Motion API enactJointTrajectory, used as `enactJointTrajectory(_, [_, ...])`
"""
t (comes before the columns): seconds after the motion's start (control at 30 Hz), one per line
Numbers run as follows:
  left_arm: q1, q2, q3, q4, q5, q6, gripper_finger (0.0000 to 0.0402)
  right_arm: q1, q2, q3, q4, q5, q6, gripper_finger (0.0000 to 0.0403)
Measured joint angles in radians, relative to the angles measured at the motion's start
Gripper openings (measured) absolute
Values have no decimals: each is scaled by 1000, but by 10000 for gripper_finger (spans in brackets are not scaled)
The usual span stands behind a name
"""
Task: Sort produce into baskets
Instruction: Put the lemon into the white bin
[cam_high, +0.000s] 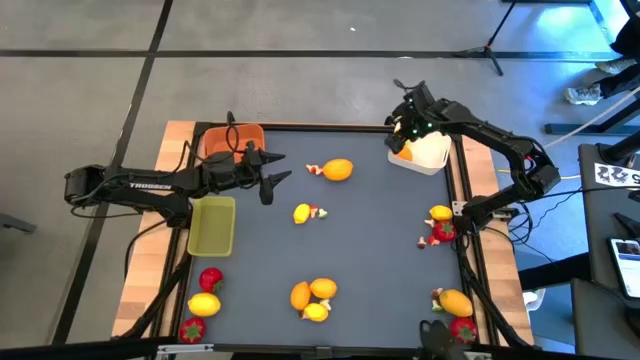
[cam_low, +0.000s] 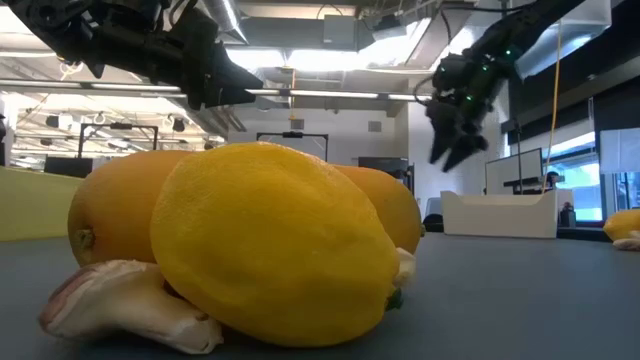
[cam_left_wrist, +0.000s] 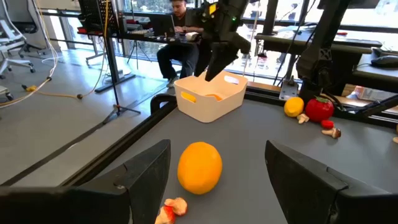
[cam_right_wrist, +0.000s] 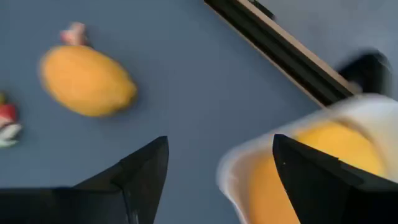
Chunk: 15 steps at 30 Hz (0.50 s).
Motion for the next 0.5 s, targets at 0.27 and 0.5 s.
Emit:
enactJointTrajectory(0.27, [3, 0, 0, 1, 0, -9, 257, 197, 0, 0, 178, 5, 0, 287])
enactJointTrajectory(0.5, [2, 2, 0, -3, 1, -78, 257, 313, 1, -31, 365, 63, -11, 287])
